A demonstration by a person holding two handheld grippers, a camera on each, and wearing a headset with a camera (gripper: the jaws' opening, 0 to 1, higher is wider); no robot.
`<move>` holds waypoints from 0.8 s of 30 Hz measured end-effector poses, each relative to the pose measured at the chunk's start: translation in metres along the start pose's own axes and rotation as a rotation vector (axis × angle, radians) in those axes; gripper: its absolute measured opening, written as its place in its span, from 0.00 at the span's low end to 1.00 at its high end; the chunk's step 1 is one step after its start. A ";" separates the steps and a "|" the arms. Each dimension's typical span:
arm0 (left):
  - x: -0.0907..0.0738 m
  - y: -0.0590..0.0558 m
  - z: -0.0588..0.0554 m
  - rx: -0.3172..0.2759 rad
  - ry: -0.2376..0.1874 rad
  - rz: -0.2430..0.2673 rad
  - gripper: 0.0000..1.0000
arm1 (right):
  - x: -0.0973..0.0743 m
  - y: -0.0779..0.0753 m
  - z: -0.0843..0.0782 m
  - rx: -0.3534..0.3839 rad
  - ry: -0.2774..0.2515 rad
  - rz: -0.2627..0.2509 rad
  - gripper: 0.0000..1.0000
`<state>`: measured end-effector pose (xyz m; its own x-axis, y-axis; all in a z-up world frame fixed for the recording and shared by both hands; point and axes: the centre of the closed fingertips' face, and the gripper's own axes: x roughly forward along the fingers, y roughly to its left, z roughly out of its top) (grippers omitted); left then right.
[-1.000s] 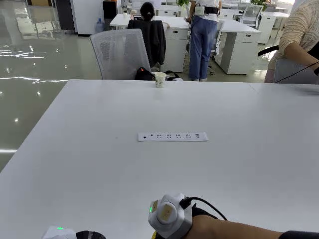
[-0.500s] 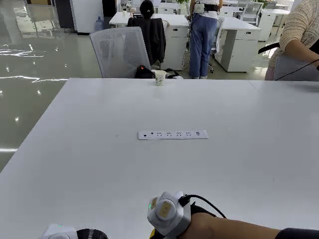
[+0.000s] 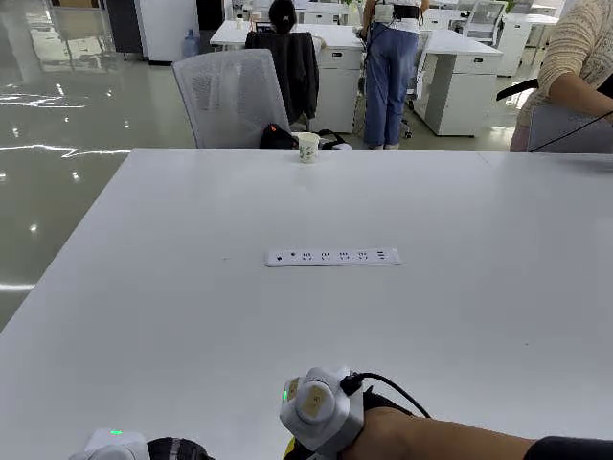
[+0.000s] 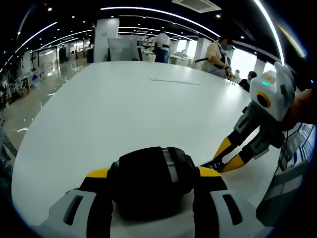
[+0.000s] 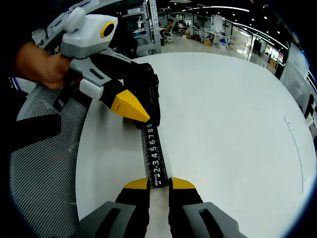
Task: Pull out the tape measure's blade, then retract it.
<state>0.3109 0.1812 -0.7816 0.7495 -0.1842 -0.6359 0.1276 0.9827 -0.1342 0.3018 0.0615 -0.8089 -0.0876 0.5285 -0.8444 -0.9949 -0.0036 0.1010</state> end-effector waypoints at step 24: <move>-0.001 0.000 0.000 -0.005 -0.001 -0.006 0.60 | 0.006 0.002 0.008 0.013 -0.013 0.000 0.11</move>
<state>0.3103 0.1816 -0.7814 0.7490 -0.1900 -0.6347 0.1290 0.9815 -0.1416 0.2995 0.0715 -0.8091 -0.0870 0.5393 -0.8376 -0.9941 0.0074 0.1080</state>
